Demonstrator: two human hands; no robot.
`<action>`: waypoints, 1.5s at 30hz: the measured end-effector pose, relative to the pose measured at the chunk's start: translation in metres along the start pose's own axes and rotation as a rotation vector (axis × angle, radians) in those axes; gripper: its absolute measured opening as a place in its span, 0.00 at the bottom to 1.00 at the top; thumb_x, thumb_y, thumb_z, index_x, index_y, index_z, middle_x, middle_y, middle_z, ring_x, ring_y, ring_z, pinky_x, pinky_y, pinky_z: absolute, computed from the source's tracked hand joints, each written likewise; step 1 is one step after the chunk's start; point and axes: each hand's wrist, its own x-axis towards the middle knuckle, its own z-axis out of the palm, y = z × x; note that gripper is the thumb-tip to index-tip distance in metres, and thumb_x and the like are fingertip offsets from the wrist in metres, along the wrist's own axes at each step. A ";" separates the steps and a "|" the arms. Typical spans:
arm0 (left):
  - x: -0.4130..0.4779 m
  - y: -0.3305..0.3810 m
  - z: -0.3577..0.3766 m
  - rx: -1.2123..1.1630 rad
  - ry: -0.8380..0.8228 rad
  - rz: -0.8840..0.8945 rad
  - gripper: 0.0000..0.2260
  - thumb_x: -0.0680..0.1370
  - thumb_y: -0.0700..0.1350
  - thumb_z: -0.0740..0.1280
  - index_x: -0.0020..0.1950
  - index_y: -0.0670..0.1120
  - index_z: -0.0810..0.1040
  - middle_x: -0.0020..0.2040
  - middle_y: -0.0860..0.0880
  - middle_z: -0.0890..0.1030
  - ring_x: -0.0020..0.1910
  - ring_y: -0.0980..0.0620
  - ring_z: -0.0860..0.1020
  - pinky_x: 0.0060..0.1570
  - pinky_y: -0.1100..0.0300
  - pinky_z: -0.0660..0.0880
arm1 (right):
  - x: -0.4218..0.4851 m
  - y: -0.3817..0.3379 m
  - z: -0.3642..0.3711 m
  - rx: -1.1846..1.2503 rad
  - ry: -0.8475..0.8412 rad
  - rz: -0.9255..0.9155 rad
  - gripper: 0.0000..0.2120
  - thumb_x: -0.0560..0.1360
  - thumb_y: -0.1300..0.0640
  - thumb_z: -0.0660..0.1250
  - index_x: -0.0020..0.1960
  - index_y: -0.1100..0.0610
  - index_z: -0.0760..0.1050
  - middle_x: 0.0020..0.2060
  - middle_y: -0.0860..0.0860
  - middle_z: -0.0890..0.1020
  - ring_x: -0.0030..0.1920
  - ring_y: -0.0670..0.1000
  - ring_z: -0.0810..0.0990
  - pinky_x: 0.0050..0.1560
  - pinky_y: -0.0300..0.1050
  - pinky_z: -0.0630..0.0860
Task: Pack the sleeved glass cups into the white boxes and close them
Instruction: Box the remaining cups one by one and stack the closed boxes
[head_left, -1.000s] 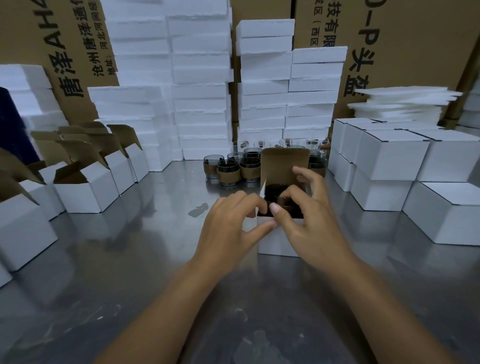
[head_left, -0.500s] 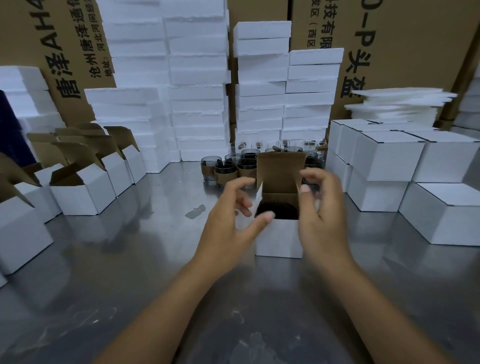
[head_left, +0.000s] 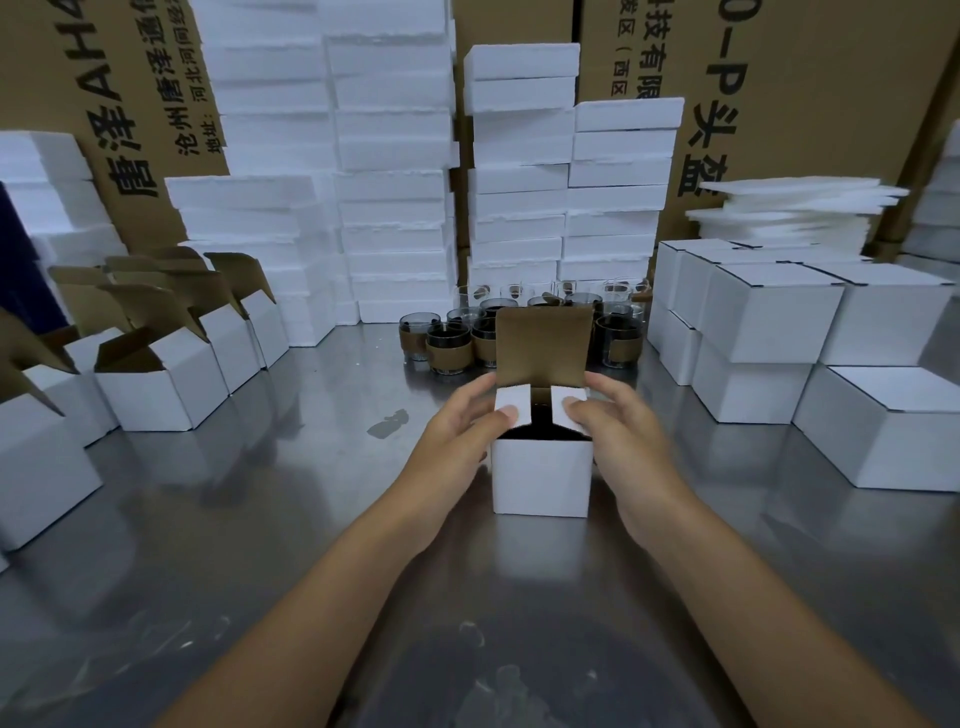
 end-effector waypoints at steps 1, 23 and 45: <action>0.000 0.000 0.000 0.001 0.004 0.003 0.17 0.78 0.48 0.64 0.66 0.58 0.71 0.56 0.65 0.78 0.54 0.66 0.76 0.55 0.62 0.73 | 0.000 0.000 0.000 0.004 -0.006 -0.003 0.17 0.76 0.60 0.65 0.63 0.50 0.72 0.41 0.43 0.79 0.40 0.41 0.80 0.38 0.38 0.75; 0.004 -0.001 -0.005 -0.025 0.014 0.021 0.09 0.79 0.46 0.63 0.42 0.58 0.77 0.43 0.62 0.82 0.42 0.64 0.80 0.43 0.67 0.75 | -0.002 -0.005 0.001 0.065 -0.026 -0.136 0.12 0.77 0.58 0.59 0.39 0.53 0.78 0.41 0.39 0.81 0.46 0.37 0.77 0.48 0.35 0.72; -0.002 -0.004 -0.014 -0.092 -0.056 0.096 0.20 0.66 0.57 0.74 0.55 0.52 0.79 0.54 0.53 0.81 0.53 0.56 0.80 0.53 0.60 0.77 | -0.009 0.005 -0.003 -0.348 -0.185 -0.410 0.10 0.70 0.44 0.68 0.48 0.45 0.75 0.52 0.37 0.74 0.54 0.35 0.73 0.48 0.28 0.72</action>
